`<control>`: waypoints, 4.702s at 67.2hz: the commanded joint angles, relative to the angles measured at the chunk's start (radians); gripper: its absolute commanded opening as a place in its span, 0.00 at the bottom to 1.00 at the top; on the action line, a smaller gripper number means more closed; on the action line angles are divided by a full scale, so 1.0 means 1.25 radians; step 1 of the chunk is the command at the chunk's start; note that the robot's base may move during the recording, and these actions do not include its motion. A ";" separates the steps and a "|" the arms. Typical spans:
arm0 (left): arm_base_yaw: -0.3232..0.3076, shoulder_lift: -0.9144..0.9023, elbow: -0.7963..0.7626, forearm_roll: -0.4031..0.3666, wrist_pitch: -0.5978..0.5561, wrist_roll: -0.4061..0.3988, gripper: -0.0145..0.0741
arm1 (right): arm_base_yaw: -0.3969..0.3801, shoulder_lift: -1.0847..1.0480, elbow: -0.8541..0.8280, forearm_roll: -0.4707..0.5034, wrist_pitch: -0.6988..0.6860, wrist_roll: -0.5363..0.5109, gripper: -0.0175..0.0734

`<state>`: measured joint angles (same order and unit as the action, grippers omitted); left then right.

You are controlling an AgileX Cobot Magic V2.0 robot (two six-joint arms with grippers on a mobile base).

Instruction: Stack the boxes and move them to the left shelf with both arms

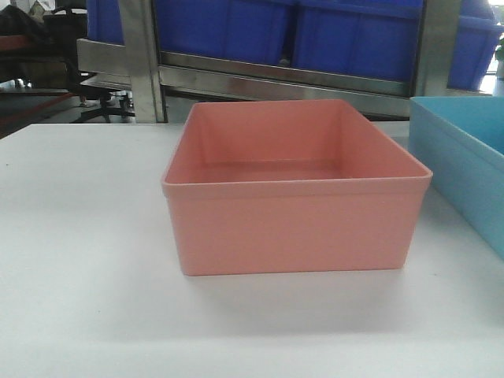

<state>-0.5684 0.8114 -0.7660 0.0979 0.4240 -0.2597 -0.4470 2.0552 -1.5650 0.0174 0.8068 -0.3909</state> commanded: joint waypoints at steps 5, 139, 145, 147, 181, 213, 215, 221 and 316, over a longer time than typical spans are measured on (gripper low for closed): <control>-0.006 -0.007 -0.023 -0.010 -0.033 -0.001 0.16 | -0.004 -0.050 -0.035 -0.009 -0.011 -0.007 0.25; -0.006 -0.007 -0.023 -0.059 -0.028 -0.001 0.16 | 0.545 -0.248 -0.117 0.141 0.070 0.577 0.25; -0.006 -0.007 -0.023 -0.059 -0.028 -0.001 0.16 | 0.549 -0.235 -0.117 0.141 0.070 0.575 0.25; -0.006 -0.007 -0.023 -0.059 -0.028 -0.001 0.16 | 0.550 -0.233 -0.117 0.141 0.070 0.575 0.25; -0.006 -0.007 -0.023 -0.059 -0.028 -0.001 0.16 | 0.550 -0.190 -0.116 0.138 0.102 0.542 0.25; -0.006 -0.007 -0.023 -0.078 -0.028 -0.001 0.16 | 0.550 -0.152 -0.116 0.120 0.086 0.526 0.26; -0.006 -0.007 -0.023 -0.078 -0.028 -0.001 0.16 | 0.550 -0.152 -0.116 0.115 0.087 0.526 0.26; -0.006 -0.007 -0.023 -0.078 -0.028 -0.001 0.16 | 0.550 -0.152 -0.116 0.105 0.089 0.526 0.32; -0.006 0.264 -0.357 -0.113 0.167 0.010 0.76 | 0.550 -0.374 -0.116 0.026 0.138 0.478 0.84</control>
<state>-0.5684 1.0988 -1.1275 -0.0131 0.6453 -0.2504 0.2399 1.6375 -1.6760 0.0581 1.0367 0.2259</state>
